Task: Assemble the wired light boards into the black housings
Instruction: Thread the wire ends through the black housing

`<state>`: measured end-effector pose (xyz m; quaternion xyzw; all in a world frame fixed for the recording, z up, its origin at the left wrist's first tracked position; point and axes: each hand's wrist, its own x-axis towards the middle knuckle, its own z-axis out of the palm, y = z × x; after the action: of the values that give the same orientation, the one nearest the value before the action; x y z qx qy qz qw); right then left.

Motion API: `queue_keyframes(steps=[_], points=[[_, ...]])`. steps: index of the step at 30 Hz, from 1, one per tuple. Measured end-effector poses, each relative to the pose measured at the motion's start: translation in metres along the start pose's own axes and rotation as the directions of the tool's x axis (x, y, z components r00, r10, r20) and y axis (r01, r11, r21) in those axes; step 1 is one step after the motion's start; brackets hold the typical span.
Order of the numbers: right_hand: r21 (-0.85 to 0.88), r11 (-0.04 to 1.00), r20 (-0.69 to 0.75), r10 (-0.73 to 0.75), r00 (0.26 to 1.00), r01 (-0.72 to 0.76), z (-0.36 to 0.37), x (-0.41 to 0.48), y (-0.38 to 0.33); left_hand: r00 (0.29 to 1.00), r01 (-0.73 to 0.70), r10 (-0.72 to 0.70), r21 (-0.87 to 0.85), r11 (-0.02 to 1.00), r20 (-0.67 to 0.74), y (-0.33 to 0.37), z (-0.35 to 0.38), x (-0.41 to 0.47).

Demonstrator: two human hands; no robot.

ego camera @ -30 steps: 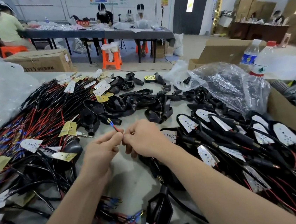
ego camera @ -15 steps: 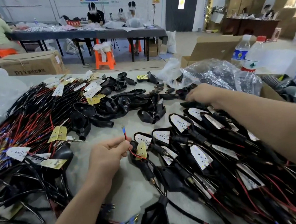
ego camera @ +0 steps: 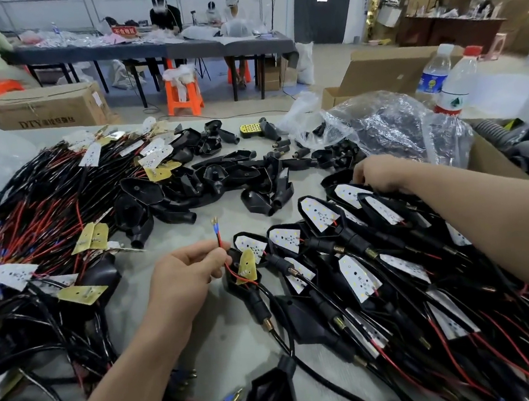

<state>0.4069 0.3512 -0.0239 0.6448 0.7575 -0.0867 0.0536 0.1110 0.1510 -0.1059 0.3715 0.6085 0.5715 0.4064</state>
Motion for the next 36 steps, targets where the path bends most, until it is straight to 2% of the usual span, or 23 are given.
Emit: queue_keyframes(steps=[4, 7, 9, 11, 14, 17, 19, 22, 24, 25, 26, 27, 28, 29, 30, 32, 36], points=[[0.066, 0.994, -0.218, -0.066, 0.974, 0.082, -0.007, -0.002, -0.012, 0.999, -0.036, 0.036, 0.045, 0.998, -0.004, 0.001, 0.0, -0.003], [0.204, 0.965, -0.431, -0.064, 0.9, 0.166, -0.019, -0.012, -0.032, 0.985, -0.149, 0.159, 0.133, 0.98, -0.068, 0.005, 0.002, -0.01], [0.321, 0.911, -0.52, -0.059, 0.852, 0.259, -0.029, -0.024, -0.053, 0.962, -0.233, 0.257, 0.223, 0.947, -0.088, 0.008, 0.004, -0.018], [0.474, 0.8, -0.536, -0.069, 0.842, 0.367, -0.038, -0.041, -0.079, 0.945, -0.279, 0.315, 0.289, 0.916, -0.086, 0.01, 0.006, -0.023], [0.723, 0.539, -0.457, -0.097, 0.884, 0.433, -0.04, -0.07, -0.122, 0.932, -0.301, 0.35, 0.334, 0.893, -0.097, 0.01, 0.007, -0.025], [0.808, 0.405, -0.402, -0.154, 0.903, 0.428, -0.015, -0.094, -0.157, 0.934, -0.282, 0.331, 0.294, 0.913, -0.134, 0.008, 0.006, -0.024], [0.851, 0.324, -0.39, -0.138, 0.91, 0.414, 0.011, -0.105, -0.17, 0.935, -0.289, 0.333, 0.285, 0.914, -0.12, 0.008, 0.005, -0.025], [0.896, 0.221, -0.395, -0.005, 0.919, 0.386, 0.052, -0.118, -0.178, 0.926, -0.335, 0.371, 0.31, 0.89, -0.065, 0.006, 0.003, -0.026], [0.899, 0.226, -0.41, 0.132, 0.902, 0.376, 0.074, -0.124, -0.18, 0.927, -0.347, 0.375, 0.344, 0.872, -0.018, 0.005, 0.003, -0.026], [0.919, 0.182, -0.382, 0.18, 0.907, 0.351, 0.083, -0.127, -0.182, 0.927, -0.347, 0.374, 0.363, 0.865, -0.003, 0.005, 0.004, -0.026], [0.954, 0.052, -0.3, 0.21, 0.93, 0.296, 0.088, -0.129, -0.184, 0.926, -0.349, 0.377, 0.376, 0.858, 0.0, 0.003, 0.005, -0.025], [0.965, -0.163, -0.17, 0.2, 0.965, 0.204, 0.089, -0.131, -0.186, 0.924, -0.349, 0.382, 0.383, 0.855, -0.009, 0.003, 0.006, -0.025], [0.928, -0.365, -0.03, 0.141, 0.99, 0.08, 0.088, -0.132, -0.187, 0.923, -0.346, 0.385, 0.39, 0.853, -0.024, 0.002, 0.006, -0.025], [0.866, -0.498, 0.08, 0.044, 0.996, -0.048, 0.085, -0.134, -0.186, 0.922, -0.342, 0.385, 0.393, 0.854, -0.034, 0.002, 0.006, -0.025], [0.825, -0.545, 0.146, -0.055, 0.988, -0.152, 0.083, -0.137, -0.184, 0.923, -0.341, 0.383, 0.389, 0.856, -0.033, 0.002, 0.007, -0.024], [0.785, -0.569, 0.175, -0.175, 0.969, -0.244, 0.082, -0.142, -0.178, 0.921, -0.346, 0.389, 0.387, 0.855, -0.035, 0.002, 0.007, -0.022], [0.75, -0.625, 0.119, -0.197, 0.973, -0.218, 0.086, -0.145, -0.168, 0.903, -0.356, 0.422, 0.419, 0.835, -0.074, 0.002, 0.007, -0.022]])
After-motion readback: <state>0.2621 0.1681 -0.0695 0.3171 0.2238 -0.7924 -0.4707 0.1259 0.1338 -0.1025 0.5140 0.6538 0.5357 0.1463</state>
